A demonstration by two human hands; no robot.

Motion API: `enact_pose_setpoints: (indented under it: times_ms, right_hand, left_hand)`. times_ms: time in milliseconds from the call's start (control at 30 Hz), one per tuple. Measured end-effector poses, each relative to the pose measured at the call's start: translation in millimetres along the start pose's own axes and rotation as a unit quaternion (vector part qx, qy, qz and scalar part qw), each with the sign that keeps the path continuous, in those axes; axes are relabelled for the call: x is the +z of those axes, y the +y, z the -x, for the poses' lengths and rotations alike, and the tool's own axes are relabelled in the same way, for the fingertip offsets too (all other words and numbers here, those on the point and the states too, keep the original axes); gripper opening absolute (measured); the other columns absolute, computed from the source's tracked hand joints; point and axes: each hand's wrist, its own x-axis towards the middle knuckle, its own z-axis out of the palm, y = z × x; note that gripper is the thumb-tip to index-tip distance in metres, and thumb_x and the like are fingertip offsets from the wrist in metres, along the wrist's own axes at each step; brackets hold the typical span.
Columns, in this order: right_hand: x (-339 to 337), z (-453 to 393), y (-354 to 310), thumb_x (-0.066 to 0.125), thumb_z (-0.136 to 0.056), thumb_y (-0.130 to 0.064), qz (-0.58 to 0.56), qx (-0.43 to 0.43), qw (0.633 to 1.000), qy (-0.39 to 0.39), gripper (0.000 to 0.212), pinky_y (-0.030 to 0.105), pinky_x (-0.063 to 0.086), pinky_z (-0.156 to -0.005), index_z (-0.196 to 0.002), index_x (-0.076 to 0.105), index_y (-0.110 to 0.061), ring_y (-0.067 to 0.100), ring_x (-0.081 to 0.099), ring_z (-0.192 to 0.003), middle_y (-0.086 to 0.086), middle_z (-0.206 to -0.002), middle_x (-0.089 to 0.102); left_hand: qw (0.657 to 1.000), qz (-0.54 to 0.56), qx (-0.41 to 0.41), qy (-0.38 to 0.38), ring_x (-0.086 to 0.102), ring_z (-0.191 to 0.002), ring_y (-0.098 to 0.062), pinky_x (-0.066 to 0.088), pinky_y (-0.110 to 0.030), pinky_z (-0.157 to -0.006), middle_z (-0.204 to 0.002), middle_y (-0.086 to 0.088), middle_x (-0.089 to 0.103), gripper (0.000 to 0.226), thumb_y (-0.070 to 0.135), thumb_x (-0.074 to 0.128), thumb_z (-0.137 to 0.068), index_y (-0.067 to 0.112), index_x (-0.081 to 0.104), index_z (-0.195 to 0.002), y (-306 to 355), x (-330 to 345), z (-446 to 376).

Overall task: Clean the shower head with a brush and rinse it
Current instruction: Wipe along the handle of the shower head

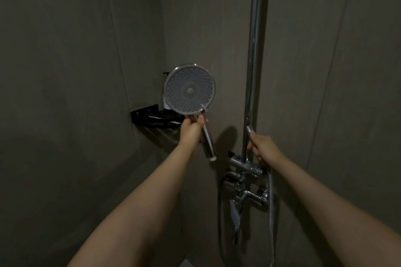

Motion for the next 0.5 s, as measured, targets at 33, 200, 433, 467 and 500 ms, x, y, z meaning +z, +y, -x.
enact_pose_setpoints:
  times_ms: [33,200,433,467,500]
  right_hand:
    - [5,0,-2,0.031,-0.101,-0.032,-0.018,0.013,1.0,-0.022,0.046,0.013,0.025,-0.03,-0.066,0.052,-0.01,0.002,0.029,-0.024,-0.004,-0.031,0.037]
    - [27,12,-21,0.038,-0.099,-0.018,0.01,-0.038,0.996,-0.075,0.026,0.018,0.033,-0.045,-0.079,0.054,-0.016,0.002,0.042,-0.041,-0.001,-0.057,0.042]
    - [57,23,-29,0.052,-0.093,-0.032,0.062,-0.098,0.99,-0.076,0.042,0.013,0.03,-0.042,-0.054,0.056,-0.017,-0.001,0.039,-0.032,-0.01,-0.031,0.043]
    - [60,25,-30,0.051,-0.093,-0.032,0.06,-0.1,0.99,-0.083,0.043,0.01,0.03,-0.041,-0.053,0.055,-0.017,-0.001,0.04,-0.032,-0.011,-0.031,0.044]
    - [63,27,-30,0.05,-0.094,-0.031,0.059,-0.099,0.989,-0.095,0.043,0.007,0.03,-0.04,-0.054,0.055,-0.016,-0.002,0.04,-0.032,-0.011,-0.031,0.045]
  left_hand:
    - [1.0,0.024,0.009,0.008,0.06,-0.074,-0.021,0.054,-0.041,-0.076,-0.078,-0.006,0.056,0.016,0.012,0.045,-0.097,0.019,0.05,-0.083,6,-2,1]
    - [0.993,0.112,0.014,0.038,0.058,-0.065,-0.016,0.05,-0.031,-0.065,-0.076,-0.007,0.057,0.014,0.019,0.04,-0.1,0.025,0.047,-0.089,27,-13,6]
    - [0.982,0.164,0.021,0.093,0.051,-0.061,-0.015,0.046,-0.03,-0.063,-0.071,-0.004,0.051,0.019,0.021,0.041,-0.098,0.016,0.048,-0.115,33,-28,-6]
    - [0.98,0.17,0.022,0.097,0.05,-0.059,-0.015,0.046,-0.03,-0.062,-0.069,-0.004,0.05,0.019,0.02,0.041,-0.098,0.015,0.048,-0.115,34,-29,-6]
    - [0.978,0.181,0.021,0.097,0.048,-0.058,-0.014,0.047,-0.03,-0.063,-0.068,-0.003,0.048,0.018,0.02,0.04,-0.098,0.015,0.048,-0.113,34,-31,-7]
